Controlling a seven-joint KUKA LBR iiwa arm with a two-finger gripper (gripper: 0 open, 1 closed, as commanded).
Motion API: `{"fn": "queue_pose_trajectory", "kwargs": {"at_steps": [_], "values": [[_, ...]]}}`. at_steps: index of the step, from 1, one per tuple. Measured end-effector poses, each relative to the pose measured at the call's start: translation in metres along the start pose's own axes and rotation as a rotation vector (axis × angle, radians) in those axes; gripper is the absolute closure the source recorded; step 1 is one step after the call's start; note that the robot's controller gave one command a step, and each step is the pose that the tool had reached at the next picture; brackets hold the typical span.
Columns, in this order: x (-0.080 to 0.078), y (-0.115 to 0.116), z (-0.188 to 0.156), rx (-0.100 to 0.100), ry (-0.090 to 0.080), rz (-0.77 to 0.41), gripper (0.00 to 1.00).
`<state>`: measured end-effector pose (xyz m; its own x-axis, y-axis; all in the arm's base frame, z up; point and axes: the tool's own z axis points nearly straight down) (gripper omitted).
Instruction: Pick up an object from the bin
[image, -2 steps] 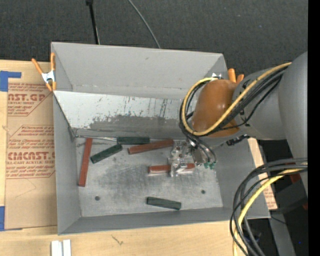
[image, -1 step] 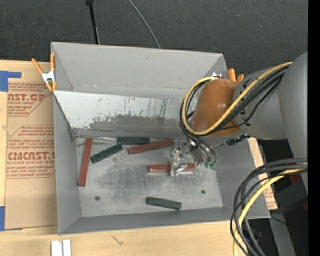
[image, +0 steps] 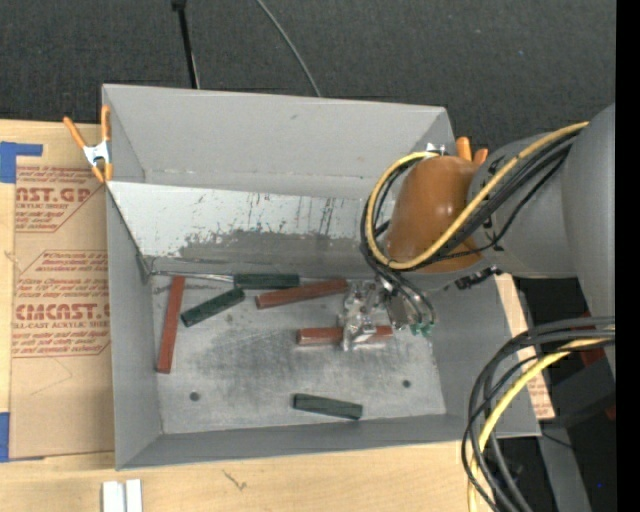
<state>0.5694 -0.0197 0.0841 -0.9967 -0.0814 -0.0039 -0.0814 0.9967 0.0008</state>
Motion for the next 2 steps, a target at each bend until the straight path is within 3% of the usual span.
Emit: {"fn": "queue_pose_trajectory", "kwargs": {"at_steps": [2], "values": [[0.001,0.000,-0.024,0.000,0.007,0.000,1.00]]}}
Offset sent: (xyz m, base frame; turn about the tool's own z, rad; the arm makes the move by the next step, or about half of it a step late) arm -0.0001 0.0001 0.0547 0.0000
